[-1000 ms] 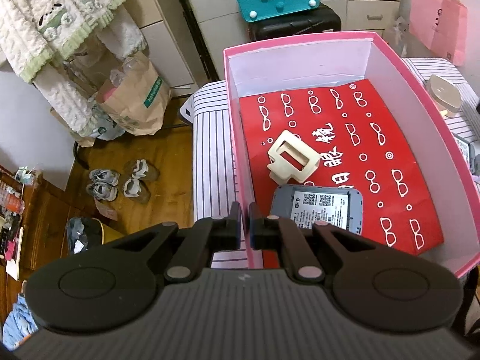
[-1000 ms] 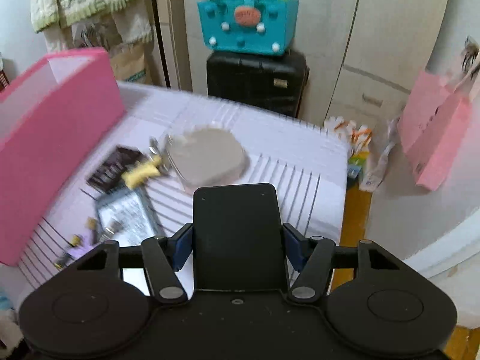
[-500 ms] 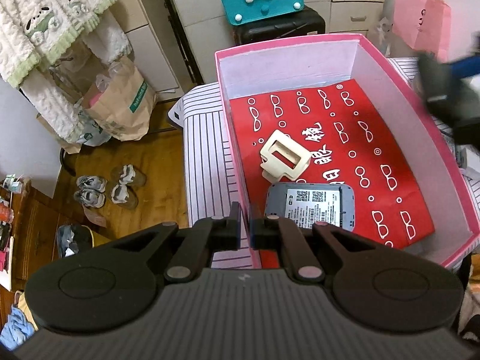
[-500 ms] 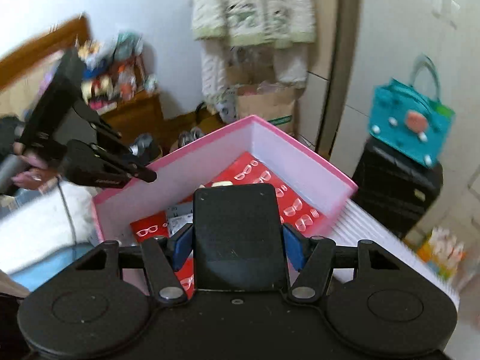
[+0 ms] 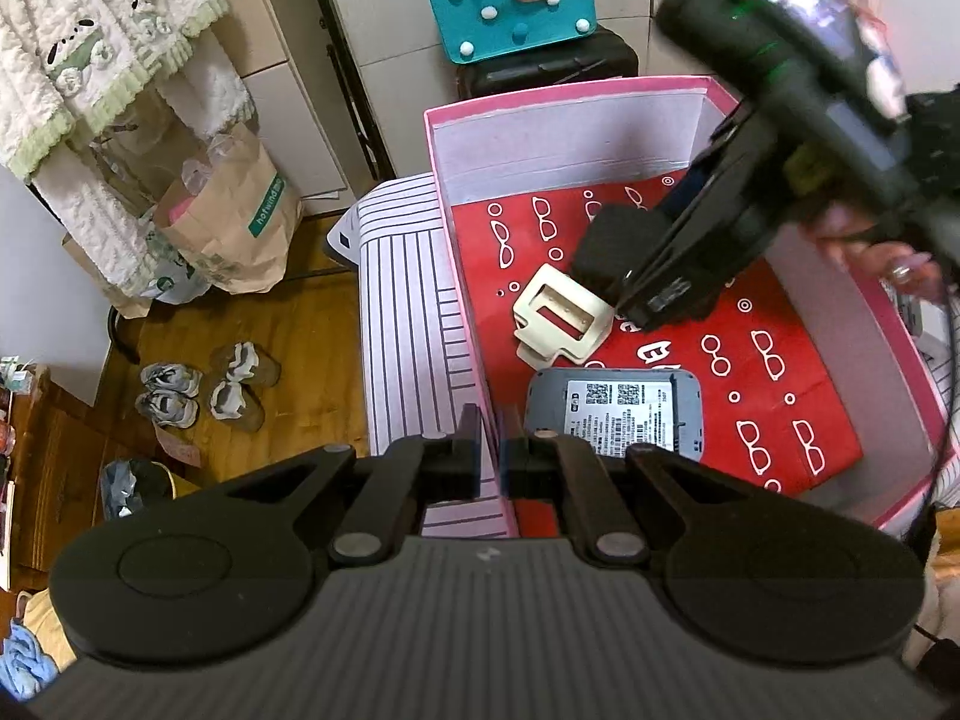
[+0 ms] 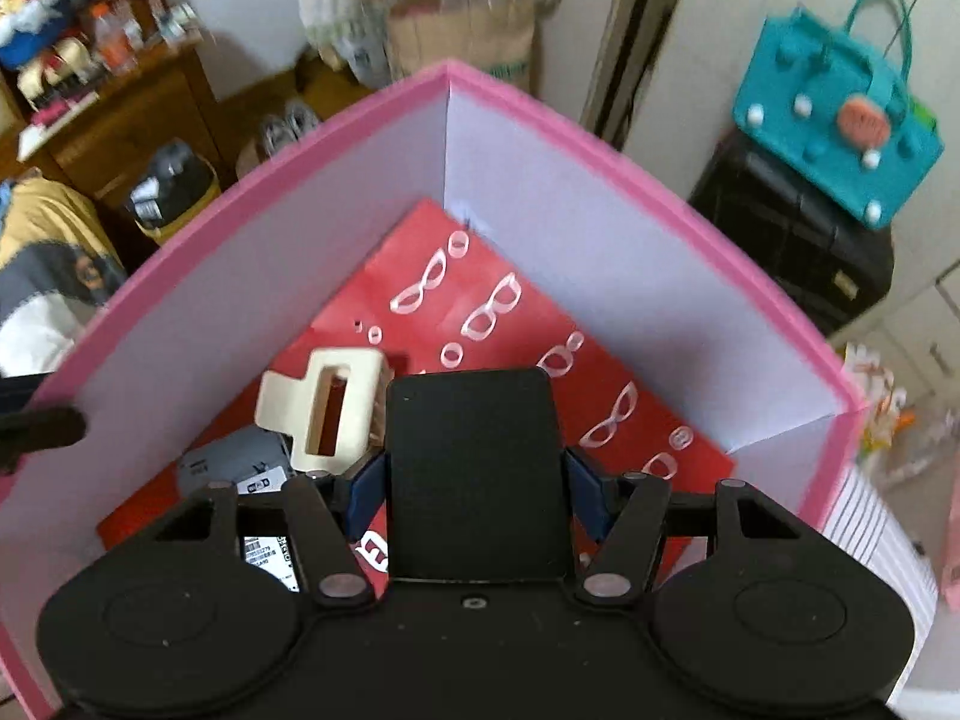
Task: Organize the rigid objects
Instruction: 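Carry the black power bank into the pink box and release it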
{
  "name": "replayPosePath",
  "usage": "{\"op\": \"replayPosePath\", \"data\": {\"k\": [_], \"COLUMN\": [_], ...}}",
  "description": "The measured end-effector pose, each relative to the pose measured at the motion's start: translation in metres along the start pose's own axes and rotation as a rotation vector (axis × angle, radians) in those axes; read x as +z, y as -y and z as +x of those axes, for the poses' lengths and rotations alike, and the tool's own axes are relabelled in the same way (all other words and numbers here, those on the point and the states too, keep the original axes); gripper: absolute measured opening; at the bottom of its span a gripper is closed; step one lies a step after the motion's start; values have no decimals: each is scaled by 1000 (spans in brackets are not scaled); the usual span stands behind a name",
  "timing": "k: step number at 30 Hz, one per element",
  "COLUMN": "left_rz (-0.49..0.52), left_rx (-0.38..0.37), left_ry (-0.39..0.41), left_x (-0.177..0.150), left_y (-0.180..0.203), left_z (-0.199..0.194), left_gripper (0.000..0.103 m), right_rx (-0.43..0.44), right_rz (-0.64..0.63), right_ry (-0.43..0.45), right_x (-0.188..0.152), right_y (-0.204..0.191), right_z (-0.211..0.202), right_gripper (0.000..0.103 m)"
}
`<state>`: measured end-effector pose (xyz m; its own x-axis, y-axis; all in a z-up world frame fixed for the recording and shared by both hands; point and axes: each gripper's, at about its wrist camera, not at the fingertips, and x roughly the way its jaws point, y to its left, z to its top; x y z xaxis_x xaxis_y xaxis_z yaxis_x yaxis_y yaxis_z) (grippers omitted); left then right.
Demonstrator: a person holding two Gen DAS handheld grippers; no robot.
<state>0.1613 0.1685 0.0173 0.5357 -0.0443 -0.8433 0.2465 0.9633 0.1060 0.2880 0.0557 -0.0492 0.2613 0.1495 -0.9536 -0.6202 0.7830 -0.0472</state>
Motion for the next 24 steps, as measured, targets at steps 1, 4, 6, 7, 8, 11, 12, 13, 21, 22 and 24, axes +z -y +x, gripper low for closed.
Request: {"op": "replayPosePath", "data": {"k": [1,4,6,7,8,11,12,13,21,22,24], "left_rz": [-1,-3,-1,-1,-2,4,6,6,4,5,1], "left_rx": [-1,-2,0,2,5,10,11,11,21,21,18], "left_ry": [0,4,9,10,12,13,14,14,22,26,32], "left_x": [0,-1,-1,-1,-1,-2,-2,-2,-3,-3,-3], "left_y": [0,-1,0,1,1,3,3,3,4,4,2], "left_z": [0,0,-1,-1,-2,-3,-3,-4,-6,-7,-9], "left_gripper": [5,5,5,5,5,5,5,5,5,5,5], "right_rx": [-5,48,72,71,67,92,107,131,115,102,59], "right_rz": [1,22,58,71,96,136,143,149,168,168,173], "right_ry": [-10,-33,-22,-9,15,80,102,137,381,407,481], "right_x": [-1,-5,-7,-9,-12,-26,-31,-40,-120,-128,-149], "right_y": [-2,-5,-2,1,5,16,20,24,41,42,47], "right_z": [4,9,9,6,1,-27,-38,-55,-153,-157,-162], "right_gripper": [68,67,67,68,70,71,71,71,75,75,77]}}
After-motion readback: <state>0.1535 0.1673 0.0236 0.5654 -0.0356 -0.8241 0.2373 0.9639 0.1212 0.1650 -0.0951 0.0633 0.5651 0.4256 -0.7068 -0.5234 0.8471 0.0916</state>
